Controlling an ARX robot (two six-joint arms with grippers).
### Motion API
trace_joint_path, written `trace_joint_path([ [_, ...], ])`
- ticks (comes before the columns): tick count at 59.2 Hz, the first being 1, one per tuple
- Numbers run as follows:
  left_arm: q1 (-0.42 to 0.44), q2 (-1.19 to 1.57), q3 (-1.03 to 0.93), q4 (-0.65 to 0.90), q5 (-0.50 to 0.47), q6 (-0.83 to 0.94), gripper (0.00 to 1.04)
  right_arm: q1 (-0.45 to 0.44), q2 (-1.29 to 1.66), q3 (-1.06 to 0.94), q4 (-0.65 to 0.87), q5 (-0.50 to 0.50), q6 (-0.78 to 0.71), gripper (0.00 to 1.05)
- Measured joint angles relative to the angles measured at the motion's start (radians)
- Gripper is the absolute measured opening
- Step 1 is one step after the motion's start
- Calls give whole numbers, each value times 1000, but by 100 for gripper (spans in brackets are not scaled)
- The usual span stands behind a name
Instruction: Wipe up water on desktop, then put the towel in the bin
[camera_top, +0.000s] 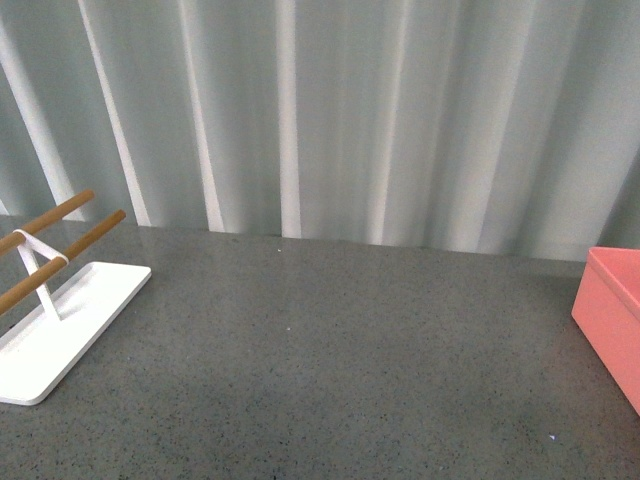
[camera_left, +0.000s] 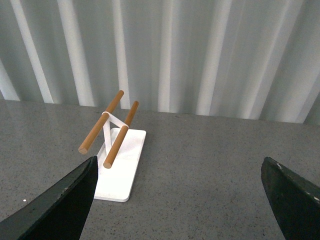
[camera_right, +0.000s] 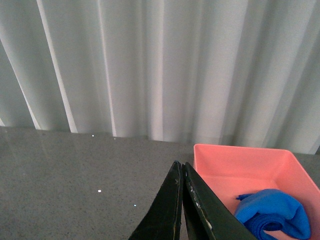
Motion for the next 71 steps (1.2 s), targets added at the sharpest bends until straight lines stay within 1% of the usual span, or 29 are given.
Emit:
trace_joint_path([
  [21, 0, 0, 0, 0, 0, 0, 98, 0, -113, -116, 7, 0, 2, 3],
  [46, 0, 0, 0, 0, 0, 0, 98, 0, -216, -175, -36, 0, 3, 3],
  [49, 0, 0, 0, 0, 0, 0, 98, 0, -278, -174, -119, 1, 5, 3],
  [52, 0, 0, 0, 0, 0, 0, 98, 0, -333, -185, -171, 1, 6, 3],
  [57, 0, 0, 0, 0, 0, 0, 98, 0, -393, -196, -177, 2, 7, 3],
  [66, 0, 0, 0, 0, 0, 0, 98, 0, -401, -197, -177, 2, 8, 3],
  [67, 0, 0, 0, 0, 0, 0, 98, 0, -401, -197, -177, 2, 7, 5],
  [71, 0, 0, 0, 0, 0, 0, 98, 0, -401, -197, -177, 3, 8, 20],
])
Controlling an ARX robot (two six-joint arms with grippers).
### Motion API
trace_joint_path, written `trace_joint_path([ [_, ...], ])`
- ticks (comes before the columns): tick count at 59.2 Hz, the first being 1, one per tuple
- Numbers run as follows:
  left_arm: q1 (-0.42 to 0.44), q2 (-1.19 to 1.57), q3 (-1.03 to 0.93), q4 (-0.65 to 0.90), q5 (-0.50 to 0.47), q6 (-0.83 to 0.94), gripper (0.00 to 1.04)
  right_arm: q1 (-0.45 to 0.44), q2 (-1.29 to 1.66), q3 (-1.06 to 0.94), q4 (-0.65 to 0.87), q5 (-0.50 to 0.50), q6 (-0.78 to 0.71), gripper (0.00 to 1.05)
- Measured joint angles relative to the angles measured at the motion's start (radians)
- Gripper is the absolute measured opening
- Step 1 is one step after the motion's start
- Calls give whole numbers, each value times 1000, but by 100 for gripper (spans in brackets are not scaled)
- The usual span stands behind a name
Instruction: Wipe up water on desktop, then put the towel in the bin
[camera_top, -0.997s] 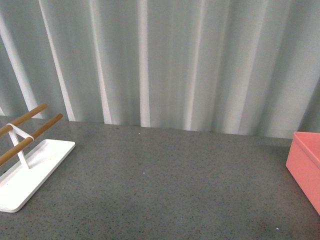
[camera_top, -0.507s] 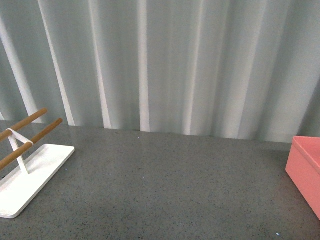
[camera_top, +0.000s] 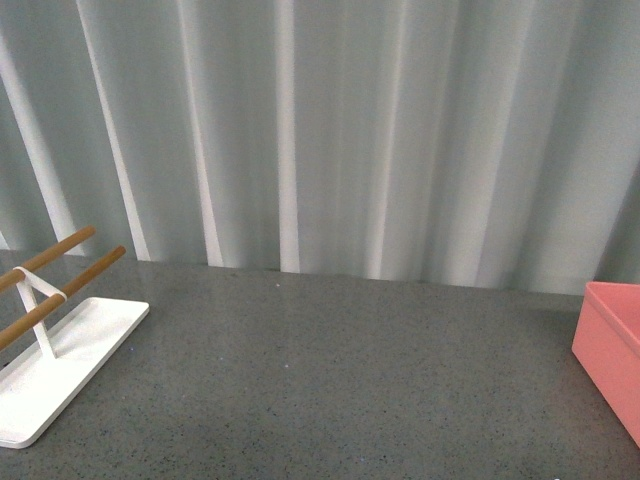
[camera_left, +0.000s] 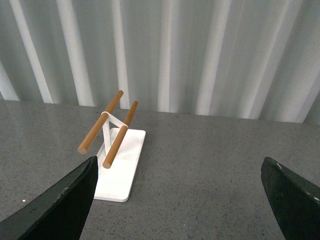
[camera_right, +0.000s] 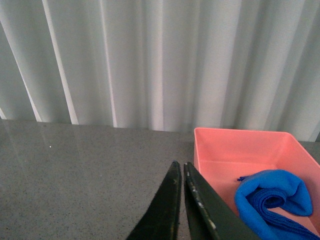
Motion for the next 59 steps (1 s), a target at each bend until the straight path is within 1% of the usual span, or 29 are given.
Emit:
trace_joint_path([
  [7, 0, 0, 0, 0, 0, 0, 98, 0, 0, 0, 0, 0, 0, 52],
  [8, 0, 0, 0, 0, 0, 0, 98, 0, 0, 0, 0, 0, 0, 54],
  [13, 0, 0, 0, 0, 0, 0, 98, 0, 0, 0, 0, 0, 0, 72],
  [17, 0, 0, 0, 0, 0, 0, 98, 0, 0, 0, 0, 0, 0, 82],
  [21, 0, 0, 0, 0, 0, 0, 98, 0, 0, 0, 0, 0, 0, 96],
  [23, 0, 0, 0, 0, 0, 0, 98, 0, 0, 0, 0, 0, 1, 100],
  [27, 0, 0, 0, 0, 0, 0, 98, 0, 0, 0, 0, 0, 1, 97],
  [59, 0, 0, 0, 0, 0, 0, 98, 0, 0, 0, 0, 0, 1, 98],
])
